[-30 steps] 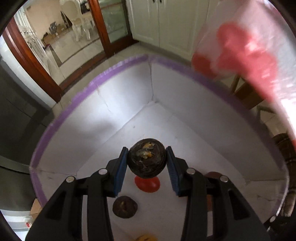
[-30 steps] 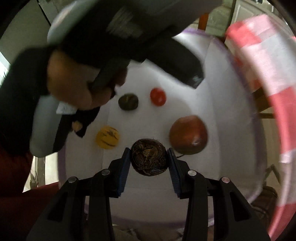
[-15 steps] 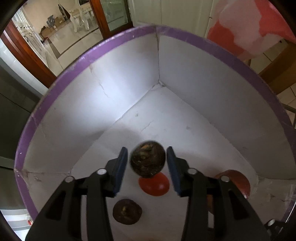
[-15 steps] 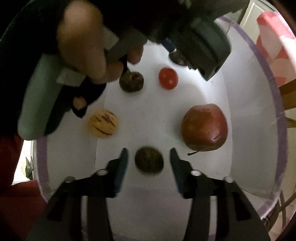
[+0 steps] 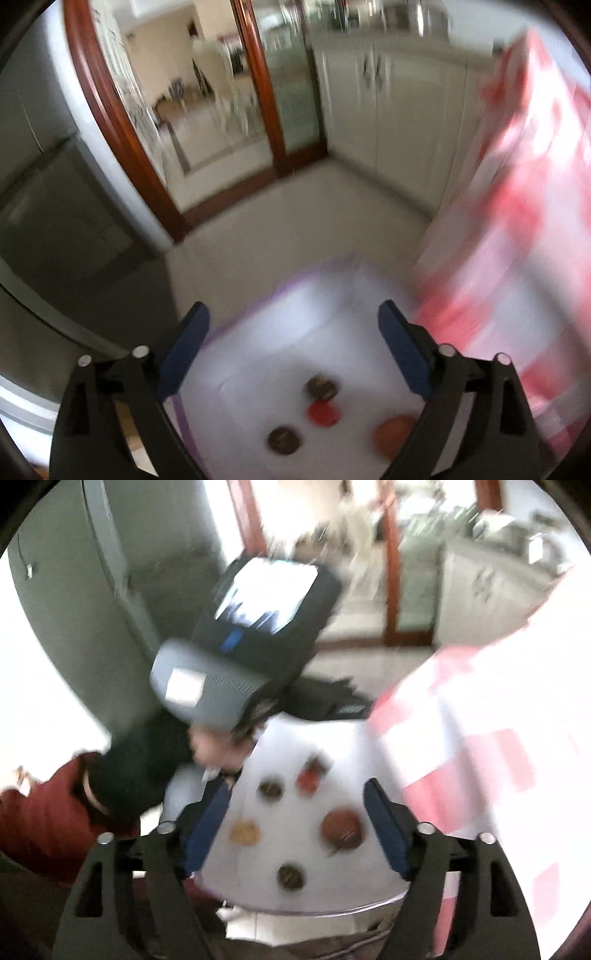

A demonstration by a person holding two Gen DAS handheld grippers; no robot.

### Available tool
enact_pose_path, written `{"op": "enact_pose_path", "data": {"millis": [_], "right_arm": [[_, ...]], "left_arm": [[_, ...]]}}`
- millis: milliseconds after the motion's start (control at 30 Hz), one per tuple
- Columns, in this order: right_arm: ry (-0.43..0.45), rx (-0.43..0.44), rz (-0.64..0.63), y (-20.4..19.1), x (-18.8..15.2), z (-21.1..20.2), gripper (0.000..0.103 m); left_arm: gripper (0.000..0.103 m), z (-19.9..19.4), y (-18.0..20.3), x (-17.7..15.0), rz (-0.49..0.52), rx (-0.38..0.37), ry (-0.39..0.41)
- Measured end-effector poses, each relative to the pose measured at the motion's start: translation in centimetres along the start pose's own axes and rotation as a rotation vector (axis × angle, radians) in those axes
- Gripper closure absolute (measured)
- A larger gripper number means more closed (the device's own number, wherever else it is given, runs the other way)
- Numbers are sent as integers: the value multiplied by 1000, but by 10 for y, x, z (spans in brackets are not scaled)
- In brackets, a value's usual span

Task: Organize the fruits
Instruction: 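Open the right tool to drop its fruit while the left tool opens too, then move both open tools back over the fruits on the cloth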

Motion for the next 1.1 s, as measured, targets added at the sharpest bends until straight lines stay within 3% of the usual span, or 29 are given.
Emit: {"op": "enact_pose_path", "data": {"millis": [133, 233, 300, 433, 533, 733, 933, 1000, 1100], "right_arm": [[161, -215, 70, 59, 4, -86, 17], [199, -375, 178, 114, -21, -130, 16], [204, -465, 264, 146, -47, -157, 16], [205, -635, 512, 223, -114, -204, 16], [197, -734, 686, 269, -161, -241, 16], [140, -899, 985, 382, -267, -284, 16], [93, -957, 1063, 454, -304, -295, 16], [66, -976, 1055, 474, -308, -298, 16], [20, -981, 1029, 509, -312, -294, 19]], "left_arm": [[2, -67, 68, 35, 14, -174, 118], [2, -100, 148, 35, 112, -307, 119], [2, -115, 214, 23, 199, -399, 94], [2, -123, 319, -7, 326, -514, 46], [2, -134, 388, -28, 374, -613, -8], [2, -130, 511, -46, 380, -771, -19], [2, -105, 546, -35, 219, -853, -153], [2, -97, 537, -30, 158, -879, -216], [2, -94, 527, -26, 114, -930, -227]]}}
Point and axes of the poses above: each gripper's, at about its wrist camera, not at the fingertips, and z roughly the way its jaws point, y to its right, x to its top, the point moved 5 cm from there along z, roughly the way its jaws point, and after that the axes turned 11 degrees about -z, right-handed, at the moved point
